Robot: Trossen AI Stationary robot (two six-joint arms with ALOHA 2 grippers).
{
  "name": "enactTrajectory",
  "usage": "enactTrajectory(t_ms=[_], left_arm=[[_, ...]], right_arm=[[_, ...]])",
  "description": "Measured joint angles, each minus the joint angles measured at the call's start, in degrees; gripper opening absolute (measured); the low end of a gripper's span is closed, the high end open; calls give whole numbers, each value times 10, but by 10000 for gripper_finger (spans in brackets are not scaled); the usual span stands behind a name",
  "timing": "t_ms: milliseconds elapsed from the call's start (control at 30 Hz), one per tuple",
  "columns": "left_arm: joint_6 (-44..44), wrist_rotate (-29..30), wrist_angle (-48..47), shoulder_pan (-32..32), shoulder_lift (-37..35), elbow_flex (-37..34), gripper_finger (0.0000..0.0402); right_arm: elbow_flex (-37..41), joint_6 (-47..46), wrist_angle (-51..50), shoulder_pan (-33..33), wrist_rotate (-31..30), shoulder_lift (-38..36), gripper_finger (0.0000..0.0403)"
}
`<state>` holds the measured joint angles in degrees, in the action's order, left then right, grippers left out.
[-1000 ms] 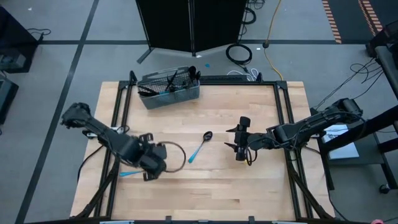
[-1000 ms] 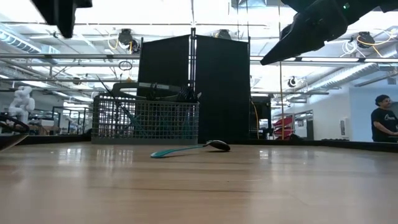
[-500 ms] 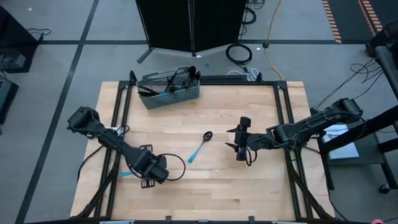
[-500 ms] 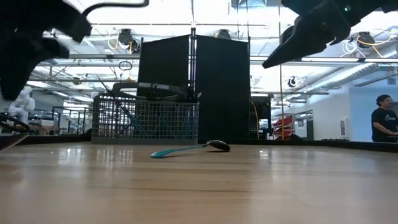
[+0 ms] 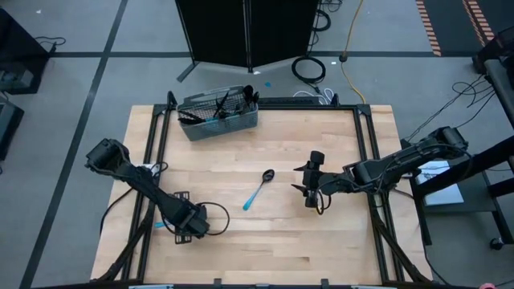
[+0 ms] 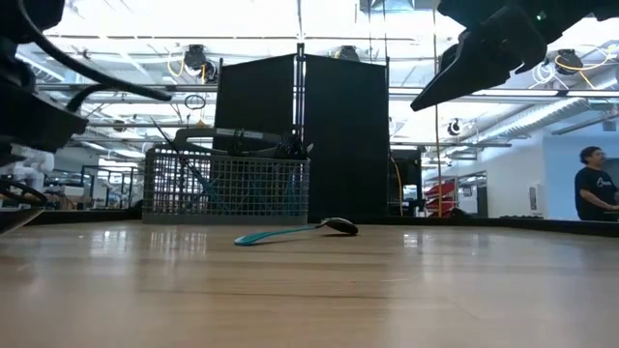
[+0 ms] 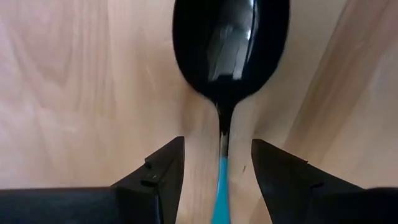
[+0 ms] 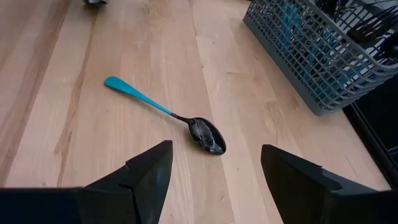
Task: Sort silverware
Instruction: Put the blue spoon into the silverware basket
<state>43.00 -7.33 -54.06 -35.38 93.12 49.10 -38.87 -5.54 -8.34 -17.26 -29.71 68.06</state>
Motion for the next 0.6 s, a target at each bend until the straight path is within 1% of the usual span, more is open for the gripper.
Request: enactTrajectory(t_ms=[167,233,333,433,600], left_arm=[[-2,-1,46,0,-2,-18,182],[-2,-3,49,0,-2,-19,181],[-3,-9,44,0,-2,-19,165],[-3,-13,37,1,-2,-18,126],[-9,-19,29,12,-1,-18,29]], right_arm=[[0,0,2,0,0,12,242],[0,0,3,0,0,19,242],[0,0,6,0,-2,31,242],[0,0,12,0,-3,42,242],[0,4,21,0,-3,47,242]])
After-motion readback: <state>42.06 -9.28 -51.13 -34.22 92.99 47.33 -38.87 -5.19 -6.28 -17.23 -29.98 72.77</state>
